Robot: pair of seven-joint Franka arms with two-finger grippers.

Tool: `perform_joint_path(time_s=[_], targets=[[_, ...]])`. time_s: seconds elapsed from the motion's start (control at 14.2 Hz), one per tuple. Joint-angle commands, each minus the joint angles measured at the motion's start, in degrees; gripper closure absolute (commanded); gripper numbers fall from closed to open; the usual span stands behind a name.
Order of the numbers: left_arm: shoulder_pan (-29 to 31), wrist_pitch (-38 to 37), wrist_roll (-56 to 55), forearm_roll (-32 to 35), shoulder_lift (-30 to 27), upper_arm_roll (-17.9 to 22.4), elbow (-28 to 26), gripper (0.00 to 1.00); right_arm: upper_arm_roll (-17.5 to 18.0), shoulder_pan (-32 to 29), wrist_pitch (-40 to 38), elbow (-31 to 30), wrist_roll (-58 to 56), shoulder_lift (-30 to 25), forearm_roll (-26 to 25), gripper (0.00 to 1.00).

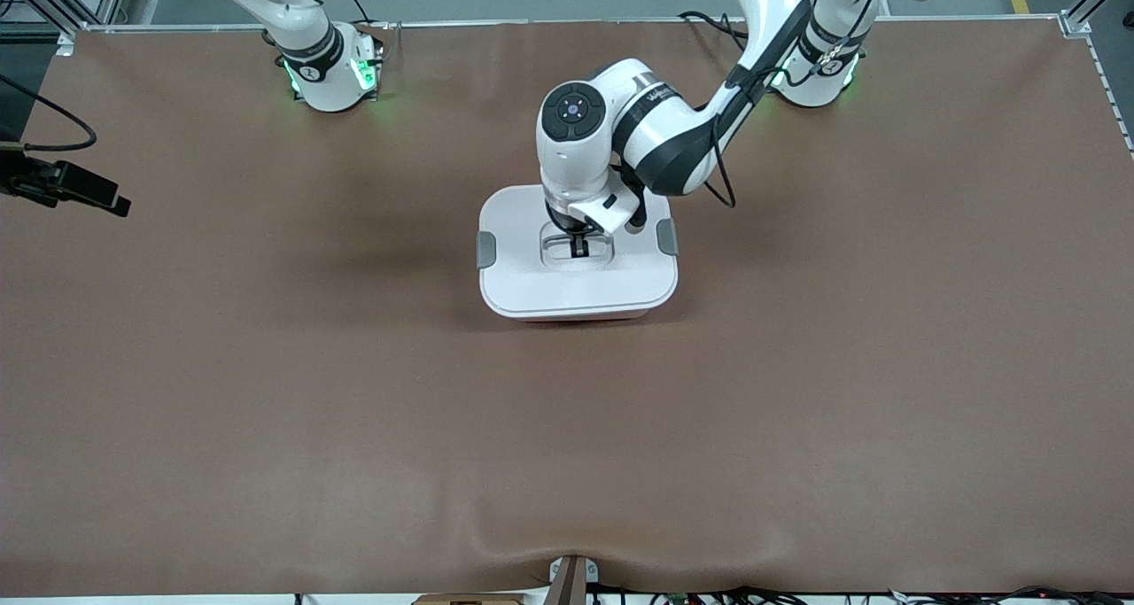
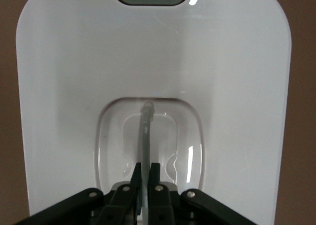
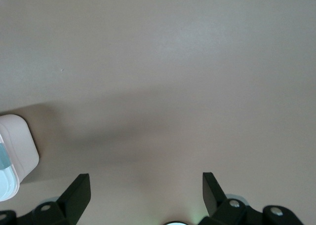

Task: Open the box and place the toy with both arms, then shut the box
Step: 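Lower the lid onto the box and press it down with the left gripper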

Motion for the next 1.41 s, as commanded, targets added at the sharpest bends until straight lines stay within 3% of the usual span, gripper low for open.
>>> perform_joint_path(time_s=[0.0,0.35,1.34], targets=[[-1.2,0.3,-1.5,1.7,1.0,0.1,1.4,1.0,0.2,-0.6,0.8,-1.5,-0.1,-1.2,1.1,0.0],[-1.5,0.3,-5.6,3.6,1.0,0.1,1.4,1.0,0.2,-1.3,1.5,-1.3,-0.1,-0.8,1.1,0.0],[-1.6,0.3,-2.4,4.7,1.0,-0.1,0.8,1.0,0.7,-0.6,-0.7,-1.1,-1.8,-1.0,0.7,0.0]])
